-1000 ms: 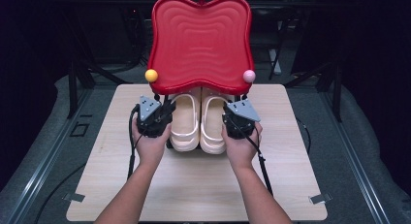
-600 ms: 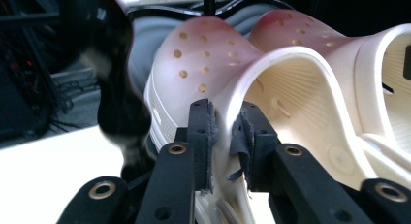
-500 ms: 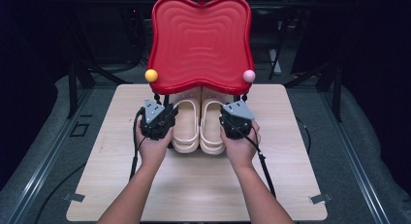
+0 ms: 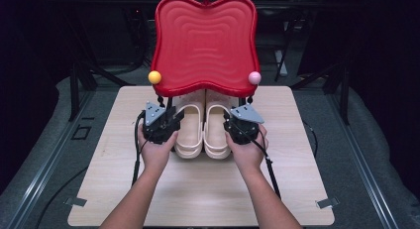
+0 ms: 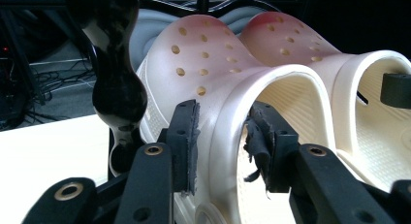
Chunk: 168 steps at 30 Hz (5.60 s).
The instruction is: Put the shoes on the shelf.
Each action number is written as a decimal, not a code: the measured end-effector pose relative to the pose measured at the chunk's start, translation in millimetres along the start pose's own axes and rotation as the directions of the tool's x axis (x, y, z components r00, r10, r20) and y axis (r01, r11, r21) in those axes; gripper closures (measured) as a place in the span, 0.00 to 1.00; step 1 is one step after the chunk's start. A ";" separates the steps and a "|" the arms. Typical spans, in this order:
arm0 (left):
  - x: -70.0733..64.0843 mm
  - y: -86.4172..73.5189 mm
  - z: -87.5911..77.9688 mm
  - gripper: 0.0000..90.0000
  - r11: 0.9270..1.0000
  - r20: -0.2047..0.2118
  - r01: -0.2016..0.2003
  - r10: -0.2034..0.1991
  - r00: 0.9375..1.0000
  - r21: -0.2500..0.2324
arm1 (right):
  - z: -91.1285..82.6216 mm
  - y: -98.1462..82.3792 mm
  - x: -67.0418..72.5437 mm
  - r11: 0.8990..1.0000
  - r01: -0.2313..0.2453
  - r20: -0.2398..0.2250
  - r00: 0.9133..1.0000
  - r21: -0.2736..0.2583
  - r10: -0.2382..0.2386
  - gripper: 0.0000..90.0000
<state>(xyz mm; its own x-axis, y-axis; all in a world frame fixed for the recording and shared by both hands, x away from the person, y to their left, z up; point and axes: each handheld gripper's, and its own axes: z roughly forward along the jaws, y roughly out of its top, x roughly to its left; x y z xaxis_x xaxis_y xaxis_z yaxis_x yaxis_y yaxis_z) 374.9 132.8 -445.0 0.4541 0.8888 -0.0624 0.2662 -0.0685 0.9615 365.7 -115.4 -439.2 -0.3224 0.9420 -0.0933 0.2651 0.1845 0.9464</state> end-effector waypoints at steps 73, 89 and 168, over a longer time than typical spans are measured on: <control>-10.8 -71.3 -93.1 0.74 0.992 0.224 -0.018 -0.011 0.975 0.128 | -92.3 -74.1 35.2 0.995 0.082 -0.247 0.967 0.064 -0.064 0.84; -15.7 -94.4 -73.1 0.94 0.975 0.218 -0.042 -0.006 0.976 0.217 | -68.9 -95.7 30.4 0.985 0.020 -0.269 0.963 0.170 0.027 0.95; -3.7 -53.4 -14.2 1.00 0.972 0.136 0.000 -0.033 0.990 0.236 | -21.8 -64.7 0.9 0.984 -0.066 -0.184 0.978 0.168 0.097 1.00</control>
<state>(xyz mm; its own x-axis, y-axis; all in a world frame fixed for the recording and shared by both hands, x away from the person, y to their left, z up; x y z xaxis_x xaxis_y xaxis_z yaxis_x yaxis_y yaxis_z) 347.0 139.6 -492.3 0.5568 0.8205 -0.1299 0.4592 -0.1736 0.8712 328.5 -132.5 -493.8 -0.4572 0.8875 0.0574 0.4350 0.1669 0.8848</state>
